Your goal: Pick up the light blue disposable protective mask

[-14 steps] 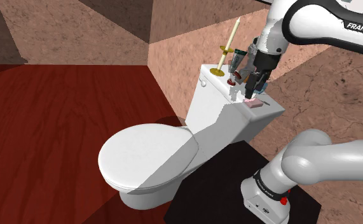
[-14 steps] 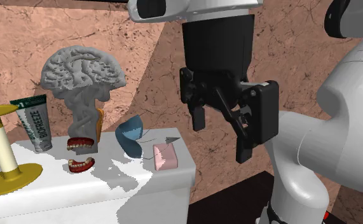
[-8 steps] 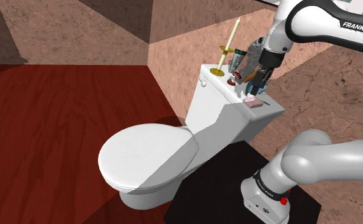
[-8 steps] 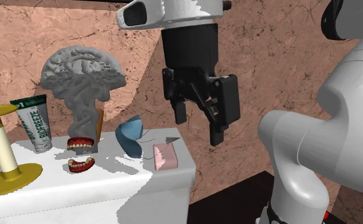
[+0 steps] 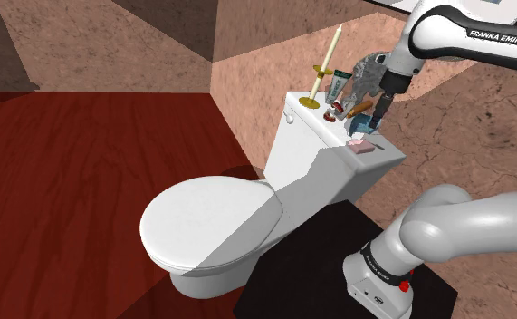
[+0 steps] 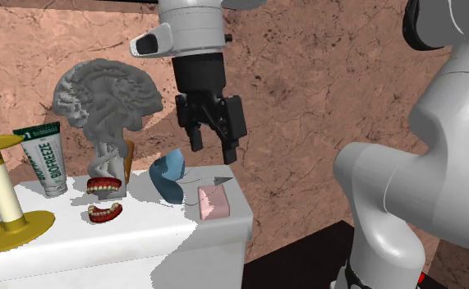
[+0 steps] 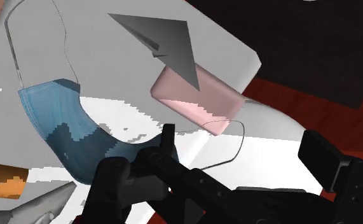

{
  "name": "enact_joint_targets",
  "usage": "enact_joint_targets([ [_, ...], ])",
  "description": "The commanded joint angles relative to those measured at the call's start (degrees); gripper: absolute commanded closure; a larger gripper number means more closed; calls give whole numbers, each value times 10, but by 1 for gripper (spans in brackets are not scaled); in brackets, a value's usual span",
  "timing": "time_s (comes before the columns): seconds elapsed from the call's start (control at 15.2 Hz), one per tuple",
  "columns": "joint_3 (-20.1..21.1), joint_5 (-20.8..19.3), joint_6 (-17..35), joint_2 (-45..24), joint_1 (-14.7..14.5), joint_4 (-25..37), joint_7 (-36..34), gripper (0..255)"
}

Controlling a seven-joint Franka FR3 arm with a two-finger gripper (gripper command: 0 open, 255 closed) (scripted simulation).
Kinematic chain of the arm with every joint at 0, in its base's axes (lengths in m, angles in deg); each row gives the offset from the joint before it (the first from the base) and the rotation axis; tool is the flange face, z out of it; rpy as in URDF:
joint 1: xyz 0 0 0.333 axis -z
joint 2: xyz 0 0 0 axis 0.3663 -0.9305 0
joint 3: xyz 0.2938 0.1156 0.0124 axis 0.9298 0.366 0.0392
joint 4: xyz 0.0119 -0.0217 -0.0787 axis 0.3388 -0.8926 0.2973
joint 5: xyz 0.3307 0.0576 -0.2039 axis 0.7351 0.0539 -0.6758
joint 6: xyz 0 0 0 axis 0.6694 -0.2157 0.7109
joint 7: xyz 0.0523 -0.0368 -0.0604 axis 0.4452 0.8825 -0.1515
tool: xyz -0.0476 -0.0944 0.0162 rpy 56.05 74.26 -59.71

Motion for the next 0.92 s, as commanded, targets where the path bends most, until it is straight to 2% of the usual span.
enact_joint_targets([
  [0.0, -35, -7, 10, -23, -3, 20, 49, 0],
  [0.33, -128, -1, 44, -110, -25, 85, 174, 0],
  [0.59, -209, 36, 66, -203, -52, 153, 286, 0],
  [0.66, -220, 44, 68, -218, -56, 164, 303, 0],
  [0.86, -224, 45, 91, -221, -55, 143, 305, 0],
])
